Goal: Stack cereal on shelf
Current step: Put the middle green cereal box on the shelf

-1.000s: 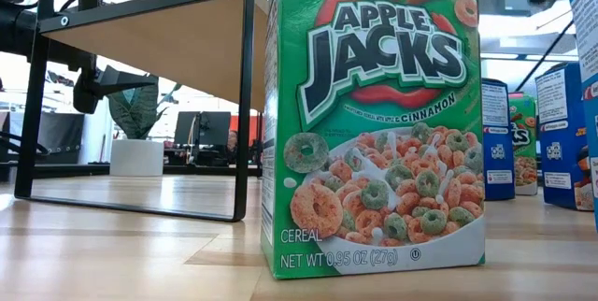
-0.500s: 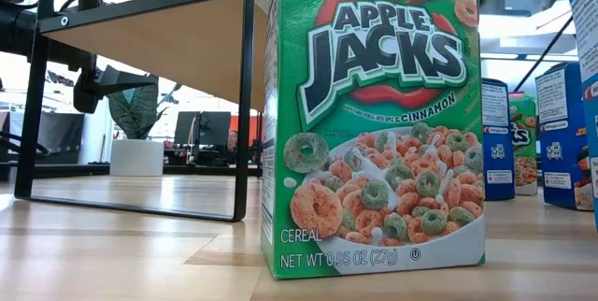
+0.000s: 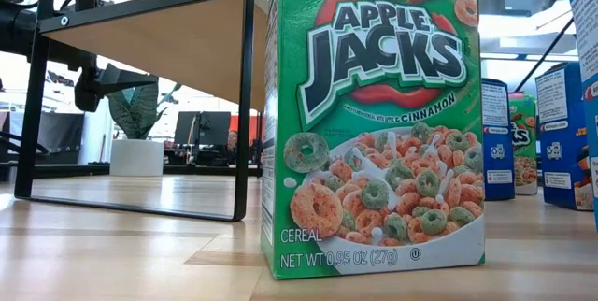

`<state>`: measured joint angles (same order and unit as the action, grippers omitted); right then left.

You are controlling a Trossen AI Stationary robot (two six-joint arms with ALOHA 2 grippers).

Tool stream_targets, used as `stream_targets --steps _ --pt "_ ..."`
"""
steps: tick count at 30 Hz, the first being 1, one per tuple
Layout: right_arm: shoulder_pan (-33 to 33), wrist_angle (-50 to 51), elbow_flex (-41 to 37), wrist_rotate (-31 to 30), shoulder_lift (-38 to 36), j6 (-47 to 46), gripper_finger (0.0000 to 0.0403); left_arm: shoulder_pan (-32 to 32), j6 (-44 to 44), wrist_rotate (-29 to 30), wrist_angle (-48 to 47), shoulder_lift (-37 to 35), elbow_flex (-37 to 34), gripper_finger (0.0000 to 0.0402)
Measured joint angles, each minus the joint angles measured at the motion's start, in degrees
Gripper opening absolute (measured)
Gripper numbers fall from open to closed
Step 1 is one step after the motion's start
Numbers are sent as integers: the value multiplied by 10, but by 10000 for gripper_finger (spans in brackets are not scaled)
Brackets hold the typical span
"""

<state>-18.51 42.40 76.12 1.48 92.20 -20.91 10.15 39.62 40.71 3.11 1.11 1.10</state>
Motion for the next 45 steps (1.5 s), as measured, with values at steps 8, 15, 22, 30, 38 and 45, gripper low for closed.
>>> stream_targets --steps 8,15,22,30,38,45 --pt "3 -13 0 0 8 9 296 0 0 3 0 0 0 280" --pt "17 10 0 16 8 13 305 0 -4 5 0 0 0 280" --pt "21 31 -1 33 21 -19 337 0 -9 6 0 0 0 280" --pt "22 50 0 37 18 -11 333 0 -13 12 0 0 0 280" --pt "12 51 -9 -2 18 -11 333 0 -10 17 0 0 0 280" --pt "0 48 -9 -31 18 -11 333 0 -10 17 0 0 0 280"
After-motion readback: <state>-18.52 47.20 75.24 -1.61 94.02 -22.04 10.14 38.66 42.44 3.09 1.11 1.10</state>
